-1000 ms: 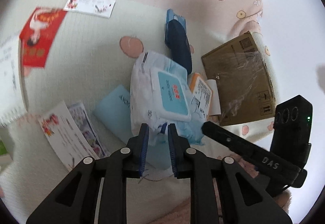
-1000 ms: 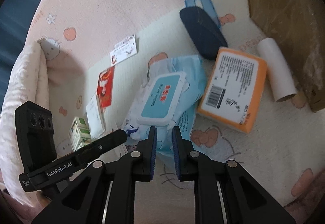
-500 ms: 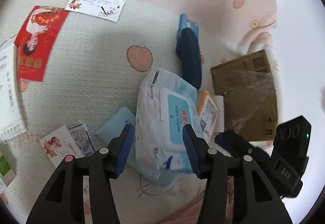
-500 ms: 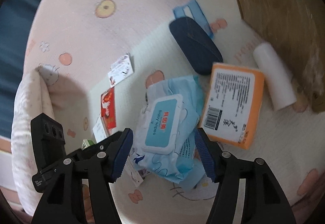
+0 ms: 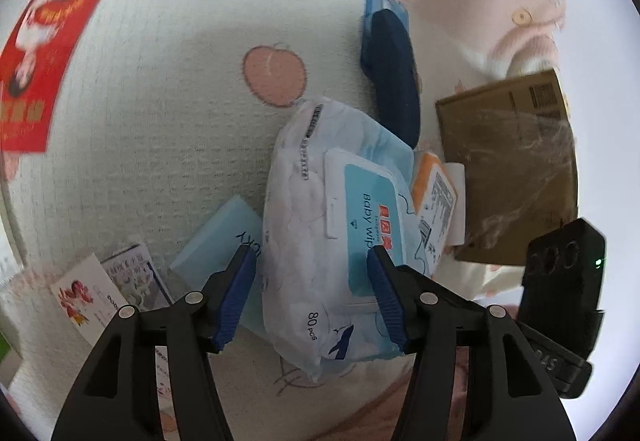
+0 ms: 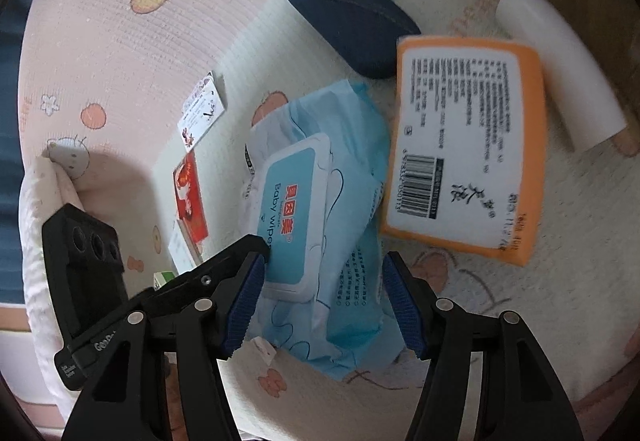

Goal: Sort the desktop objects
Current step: 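Lift the blue baby-wipes pack with the left gripper toward the cardboard box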

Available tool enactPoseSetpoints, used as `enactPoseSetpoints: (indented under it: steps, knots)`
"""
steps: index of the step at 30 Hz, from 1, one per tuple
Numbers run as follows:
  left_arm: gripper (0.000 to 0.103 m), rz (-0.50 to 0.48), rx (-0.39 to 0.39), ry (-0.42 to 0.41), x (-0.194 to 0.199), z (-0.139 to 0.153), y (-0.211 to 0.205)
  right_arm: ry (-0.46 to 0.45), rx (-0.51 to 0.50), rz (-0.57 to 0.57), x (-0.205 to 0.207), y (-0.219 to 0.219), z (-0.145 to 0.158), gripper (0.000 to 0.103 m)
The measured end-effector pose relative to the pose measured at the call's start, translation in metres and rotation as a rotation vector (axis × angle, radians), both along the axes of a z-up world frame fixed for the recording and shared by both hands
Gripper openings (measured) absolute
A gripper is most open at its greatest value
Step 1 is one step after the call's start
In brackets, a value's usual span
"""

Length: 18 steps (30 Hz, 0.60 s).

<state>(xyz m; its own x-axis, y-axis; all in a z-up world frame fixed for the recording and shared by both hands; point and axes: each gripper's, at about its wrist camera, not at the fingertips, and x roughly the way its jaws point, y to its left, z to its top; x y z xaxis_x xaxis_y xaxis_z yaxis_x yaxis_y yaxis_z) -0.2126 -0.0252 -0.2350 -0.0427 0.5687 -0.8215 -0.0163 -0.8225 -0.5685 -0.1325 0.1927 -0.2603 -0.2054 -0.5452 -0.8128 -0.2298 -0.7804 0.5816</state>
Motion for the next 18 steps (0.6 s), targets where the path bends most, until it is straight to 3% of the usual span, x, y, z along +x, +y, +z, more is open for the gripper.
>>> enactPoseSetpoints:
  steps: [3,5,11,18]
  knots:
    - [0.06,0.003,0.001,0.018,0.002,0.002,-0.004,0.019,-0.027,-0.001,-0.002,-0.002,-0.005,0.05]
    - [0.048,-0.007,0.027,0.024,0.006,0.003,-0.003,0.028,-0.031,0.002,-0.004,-0.001,-0.005,0.048]
    - [0.045,-0.027,-0.06,0.151,0.019,0.024,0.009,0.07,-0.004,0.024,-0.002,-0.003,0.006,0.036]
    - [0.043,0.037,0.025,0.198,0.028,0.053,-0.002,0.105,-0.061,-0.024,0.004,0.008,0.036,0.033]
